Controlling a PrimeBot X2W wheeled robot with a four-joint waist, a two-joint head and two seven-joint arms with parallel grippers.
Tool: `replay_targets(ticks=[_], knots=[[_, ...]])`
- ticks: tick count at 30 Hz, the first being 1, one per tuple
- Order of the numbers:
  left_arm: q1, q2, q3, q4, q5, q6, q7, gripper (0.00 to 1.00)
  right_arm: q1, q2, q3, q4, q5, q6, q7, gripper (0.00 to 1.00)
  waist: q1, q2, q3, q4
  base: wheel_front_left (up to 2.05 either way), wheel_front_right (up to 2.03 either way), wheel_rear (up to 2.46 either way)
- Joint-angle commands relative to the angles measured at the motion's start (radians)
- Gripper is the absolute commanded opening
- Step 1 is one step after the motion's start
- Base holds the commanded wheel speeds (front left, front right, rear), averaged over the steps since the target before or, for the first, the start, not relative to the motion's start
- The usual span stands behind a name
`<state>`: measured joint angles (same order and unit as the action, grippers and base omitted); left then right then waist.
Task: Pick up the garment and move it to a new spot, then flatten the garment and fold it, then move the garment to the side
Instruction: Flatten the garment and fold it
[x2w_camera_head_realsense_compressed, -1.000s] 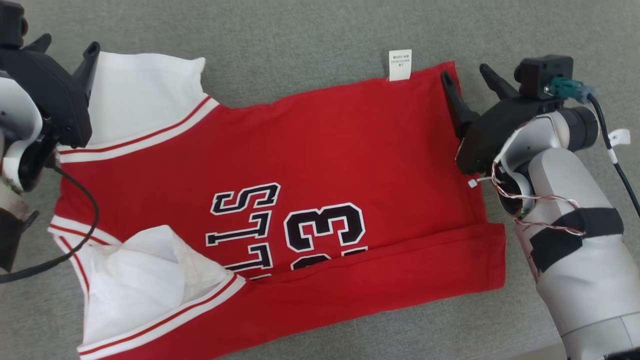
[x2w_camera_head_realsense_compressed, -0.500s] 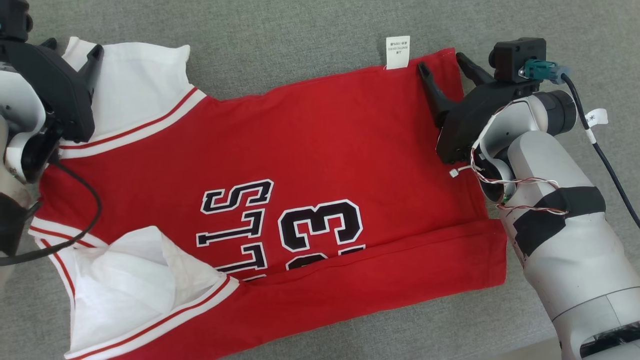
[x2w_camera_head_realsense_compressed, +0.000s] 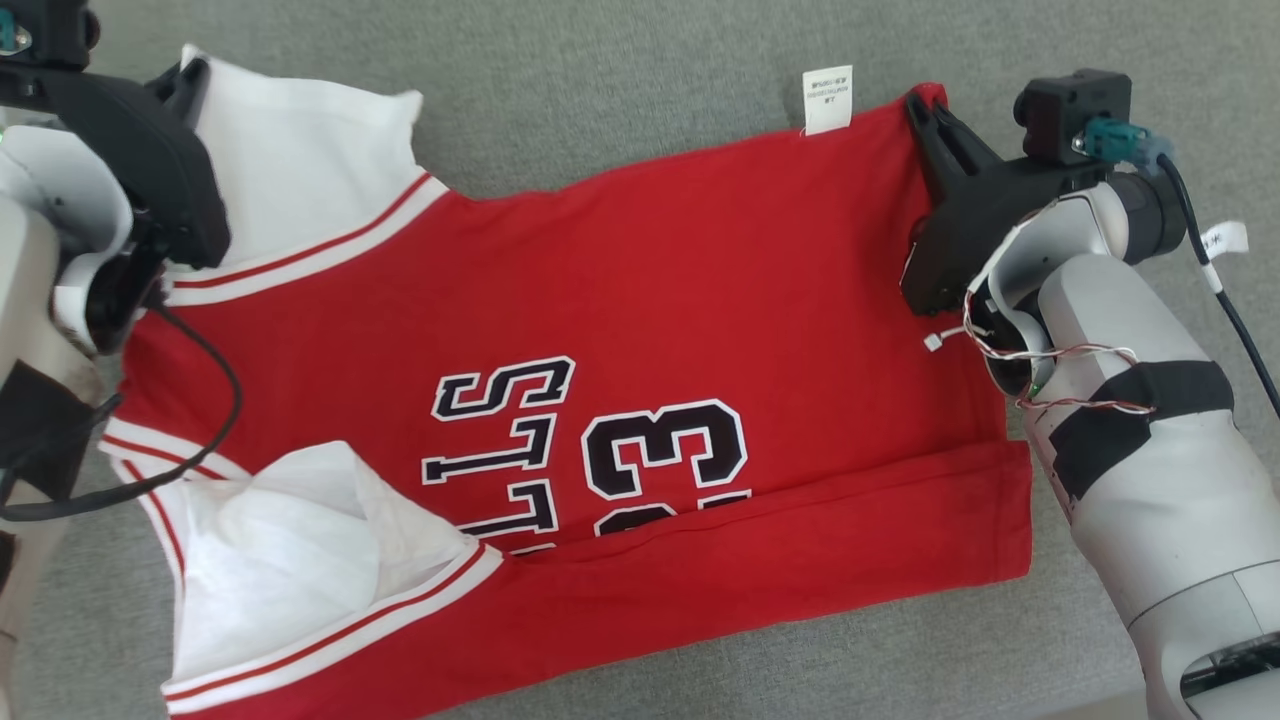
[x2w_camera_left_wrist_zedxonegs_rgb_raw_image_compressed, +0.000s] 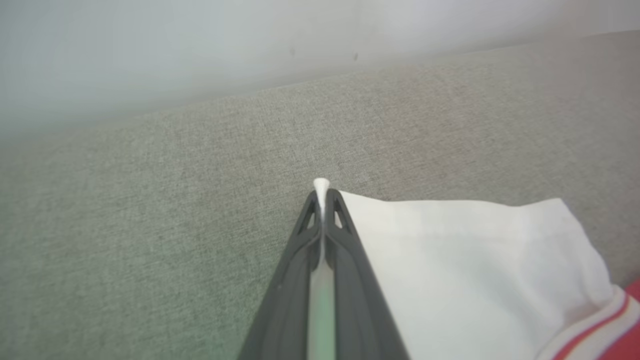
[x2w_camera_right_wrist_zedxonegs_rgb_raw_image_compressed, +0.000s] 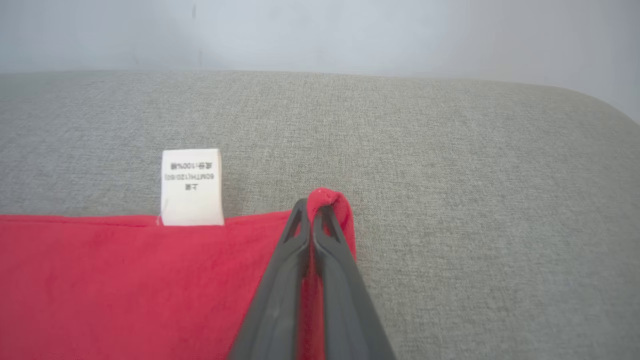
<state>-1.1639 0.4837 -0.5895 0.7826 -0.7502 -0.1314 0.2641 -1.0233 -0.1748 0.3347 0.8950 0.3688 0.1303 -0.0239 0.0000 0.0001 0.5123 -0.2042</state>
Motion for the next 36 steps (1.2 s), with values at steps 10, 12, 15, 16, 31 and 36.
replay_targets(ticks=[10, 12, 15, 16, 31, 36], knots=[[0.13, -0.018, 0.016, -0.106, -0.044, 0.002, -0.235, 0.0, 0.104, -0.048, 0.009, 0.003, 0.04, 0.001, -0.14, 0.0, 0.0, -0.0001, -0.123, 0.063, 0.0, 0.0, 0.0], [0.179, -0.018, 0.023, -0.146, -0.056, 0.006, -0.271, 0.0, 0.137, -0.055, 0.013, -0.01, 0.049, 0.001, -0.159, 0.0, 0.0, -0.0001, -0.144, 0.074, 0.0, 0.0, 0.0], [0.254, -0.011, 0.031, -0.214, -0.062, 0.025, -0.318, 0.0, 0.188, -0.072, 0.016, -0.036, 0.065, 0.001, -0.181, 0.0, 0.0, -0.0001, -0.169, 0.09, 0.0, 0.0, 0.0], [0.284, -0.014, 0.031, -0.239, -0.067, 0.03, -0.329, 0.0, 0.206, -0.077, 0.016, -0.048, 0.072, 0.001, -0.185, 0.0, 0.0, -0.0001, -0.177, 0.096, 0.0, 0.0, 0.0], [0.647, 0.007, 0.054, -0.555, -0.108, 0.157, -0.448, 0.0, 0.503, -0.122, -0.069, -0.256, 0.161, 0.001, -0.224, 0.0, 0.0, -0.0001, -0.258, 0.145, 0.0, 0.0, 0.0], [0.752, -0.006, 0.07, -0.612, -0.134, 0.2, -0.477, 0.0, 0.616, -0.127, -0.112, -0.349, 0.168, 0.001, -0.223, 0.0, 0.0, -0.0001, -0.271, 0.156, 0.0, 0.0, 0.0]])
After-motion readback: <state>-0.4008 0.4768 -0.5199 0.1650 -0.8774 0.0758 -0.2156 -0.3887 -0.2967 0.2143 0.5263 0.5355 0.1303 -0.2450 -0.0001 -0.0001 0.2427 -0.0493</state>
